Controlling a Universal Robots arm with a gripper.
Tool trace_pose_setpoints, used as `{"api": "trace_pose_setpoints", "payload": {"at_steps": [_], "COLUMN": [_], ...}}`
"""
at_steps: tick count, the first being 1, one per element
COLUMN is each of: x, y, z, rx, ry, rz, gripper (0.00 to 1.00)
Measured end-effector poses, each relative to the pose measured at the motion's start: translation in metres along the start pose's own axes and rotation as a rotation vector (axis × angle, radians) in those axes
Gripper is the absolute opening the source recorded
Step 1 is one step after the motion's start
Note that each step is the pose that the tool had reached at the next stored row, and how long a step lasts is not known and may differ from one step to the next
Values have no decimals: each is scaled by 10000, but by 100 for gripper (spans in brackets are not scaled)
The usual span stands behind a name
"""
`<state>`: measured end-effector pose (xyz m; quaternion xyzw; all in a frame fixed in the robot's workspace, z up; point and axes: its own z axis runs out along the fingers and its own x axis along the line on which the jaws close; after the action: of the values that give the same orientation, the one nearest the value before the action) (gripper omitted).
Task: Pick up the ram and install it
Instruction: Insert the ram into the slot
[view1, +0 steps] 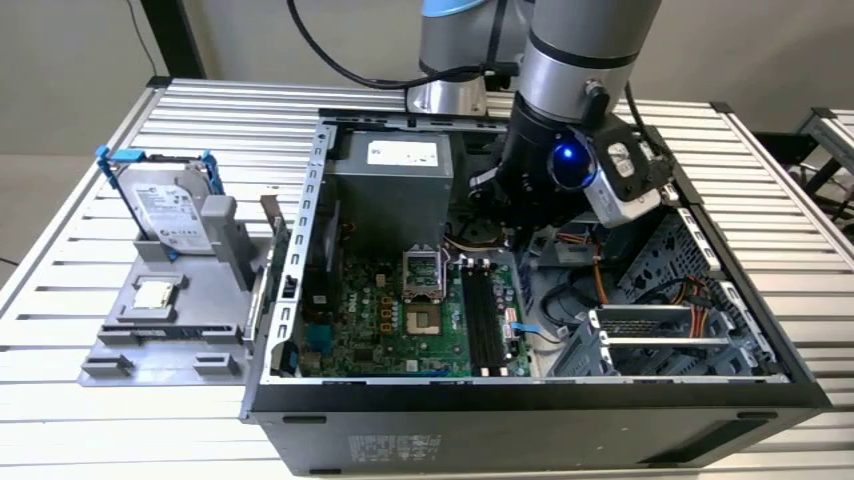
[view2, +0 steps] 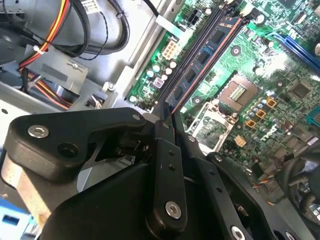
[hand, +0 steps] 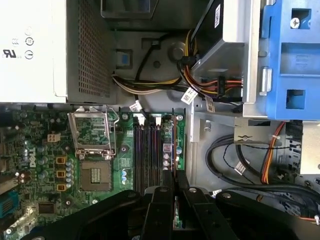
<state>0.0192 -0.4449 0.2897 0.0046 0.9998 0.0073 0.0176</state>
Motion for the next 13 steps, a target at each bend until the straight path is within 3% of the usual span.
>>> {"api": "trace_pose_setpoints", "payload": {"at_steps": [13], "x": [9], "y": [-9], "z": [236], "rx": [4], "ry": [-16], "rz": [206], "gripper": [0]}}
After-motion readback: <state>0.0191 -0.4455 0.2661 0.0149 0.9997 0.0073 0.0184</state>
